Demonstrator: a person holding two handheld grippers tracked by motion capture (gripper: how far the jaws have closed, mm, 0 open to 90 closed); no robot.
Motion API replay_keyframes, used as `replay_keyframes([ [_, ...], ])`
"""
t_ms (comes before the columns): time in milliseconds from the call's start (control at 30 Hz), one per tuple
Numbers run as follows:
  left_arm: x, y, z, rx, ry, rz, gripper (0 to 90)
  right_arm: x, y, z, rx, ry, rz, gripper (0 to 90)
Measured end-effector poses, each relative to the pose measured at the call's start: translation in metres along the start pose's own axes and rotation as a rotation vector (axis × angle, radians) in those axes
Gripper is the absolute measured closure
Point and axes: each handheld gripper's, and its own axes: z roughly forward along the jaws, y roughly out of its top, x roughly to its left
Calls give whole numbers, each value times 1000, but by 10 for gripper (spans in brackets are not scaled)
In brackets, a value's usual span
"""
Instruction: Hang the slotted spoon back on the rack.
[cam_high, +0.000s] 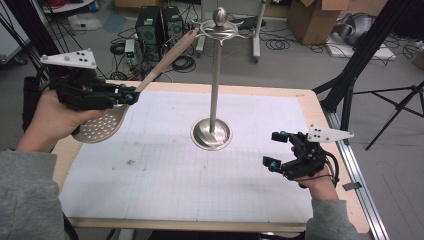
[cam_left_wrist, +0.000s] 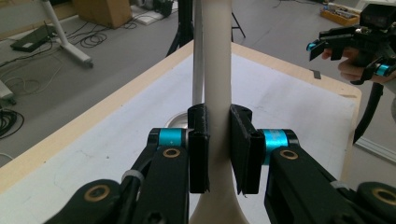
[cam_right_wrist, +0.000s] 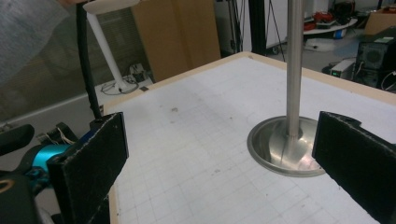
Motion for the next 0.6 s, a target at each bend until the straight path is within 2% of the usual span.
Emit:
replay_keyframes([
  [600,1,-5,16,11,-16,-13,779,1,1,1,3,3,-7,22],
])
